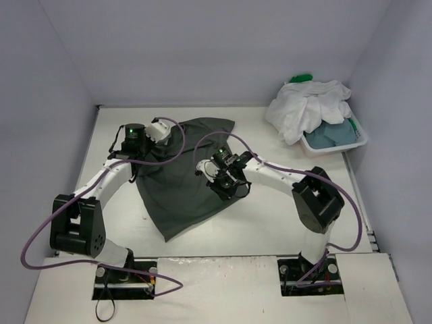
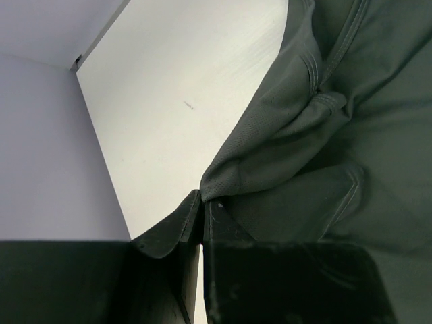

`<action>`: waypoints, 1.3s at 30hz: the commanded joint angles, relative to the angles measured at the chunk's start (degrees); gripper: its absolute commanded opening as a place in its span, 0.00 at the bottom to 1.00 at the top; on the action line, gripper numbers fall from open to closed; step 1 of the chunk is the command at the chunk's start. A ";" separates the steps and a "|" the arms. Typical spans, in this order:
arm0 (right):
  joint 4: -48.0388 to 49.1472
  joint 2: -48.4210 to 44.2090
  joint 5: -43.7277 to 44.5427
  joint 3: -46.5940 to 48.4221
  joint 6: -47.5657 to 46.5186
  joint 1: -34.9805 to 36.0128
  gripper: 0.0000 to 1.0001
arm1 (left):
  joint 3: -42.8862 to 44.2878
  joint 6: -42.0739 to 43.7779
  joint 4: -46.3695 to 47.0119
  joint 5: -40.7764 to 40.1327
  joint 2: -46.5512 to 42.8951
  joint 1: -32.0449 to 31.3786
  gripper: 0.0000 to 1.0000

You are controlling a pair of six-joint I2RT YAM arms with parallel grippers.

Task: Fold and stack the t-shirts
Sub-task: Flatten out the crumpled T-shirt at the center of the board.

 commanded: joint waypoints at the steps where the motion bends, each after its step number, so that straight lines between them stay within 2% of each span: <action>1: -0.38 3.99 -2.79 0.23 -0.15 -0.24 0.15 | 0.63 1.65 1.70 -2.66 -4.39 0.77 0.00; 9: 0.68 13.40 1.86 3.48 0.29 -0.33 0.10 | 0.54 0.34 -1.73 -2.58 -5.45 4.46 0.00; 14: 0.42 16.91 11.69 4.63 0.20 -2.25 0.08 | -1.04 -0.02 -3.22 -1.09 -6.33 6.57 0.00; 19: 0.15 18.15 16.10 6.64 -1.20 -11.30 0.07 | -3.33 -0.54 -5.68 -0.21 -9.49 6.75 0.00; 22: 0.15 19.55 18.04 10.58 -2.52 -17.71 0.07 | -3.51 -3.35 -10.23 2.42 -12.11 6.75 0.00; 26: 0.15 24.21 21.64 19.55 -3.14 -23.70 0.08 | -3.07 -8.01 -17.27 10.68 -15.99 6.75 0.00; 27: 0.06 25.26 21.38 21.66 -3.14 -24.58 0.08 | -2.89 -8.71 -18.51 14.78 -17.56 6.75 0.00; 30: -0.02 29.04 20.07 29.40 -2.88 -26.25 0.15 | -3.15 -11.26 -22.73 22.35 -20.38 6.66 0.00; 31: -0.11 29.83 19.19 31.94 -2.53 -26.26 0.23 | -3.15 -12.92 -23.17 23.77 -20.83 6.66 0.00; 33: -0.02 29.23 15.35 32.92 -0.95 -26.17 0.30 | -2.80 -14.07 -24.75 27.11 -21.70 6.66 0.00; 34: -0.02 26.70 14.27 32.75 -0.51 -25.73 0.35 | -2.72 -15.21 -25.02 28.00 -21.97 6.58 0.00; 38: -0.11 15.19 9.79 25.58 0.73 -24.41 0.40 | -2.36 -17.24 -25.55 29.76 -22.32 6.66 0.00; 39: -0.20 9.51 8.74 23.72 0.55 -23.97 0.42 | -2.28 -18.11 -25.55 30.46 -22.24 6.66 0.00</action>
